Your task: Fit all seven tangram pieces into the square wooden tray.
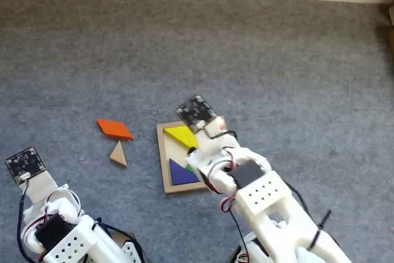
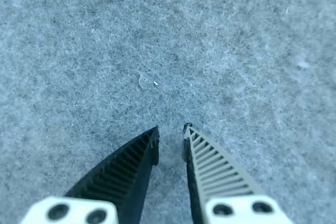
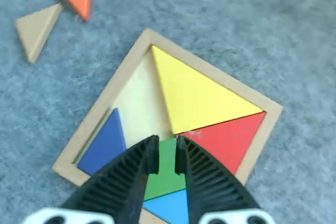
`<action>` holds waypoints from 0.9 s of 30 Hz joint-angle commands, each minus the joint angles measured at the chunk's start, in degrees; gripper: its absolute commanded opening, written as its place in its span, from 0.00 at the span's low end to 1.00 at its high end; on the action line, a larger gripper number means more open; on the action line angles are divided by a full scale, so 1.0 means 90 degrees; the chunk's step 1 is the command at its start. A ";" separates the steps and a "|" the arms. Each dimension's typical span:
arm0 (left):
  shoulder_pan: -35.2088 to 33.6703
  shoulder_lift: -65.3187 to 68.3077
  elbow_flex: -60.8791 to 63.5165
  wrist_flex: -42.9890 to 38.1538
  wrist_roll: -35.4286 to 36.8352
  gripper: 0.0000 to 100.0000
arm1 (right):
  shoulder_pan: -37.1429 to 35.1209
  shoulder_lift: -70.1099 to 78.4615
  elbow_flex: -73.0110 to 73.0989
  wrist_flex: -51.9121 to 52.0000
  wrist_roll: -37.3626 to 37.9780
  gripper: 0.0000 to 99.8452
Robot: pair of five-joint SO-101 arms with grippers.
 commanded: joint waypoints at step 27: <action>-0.0083 -0.0230 0.0122 0.0000 0.0029 0.09 | 0.0913 -0.5065 0.1490 -0.0347 -0.0098 0.06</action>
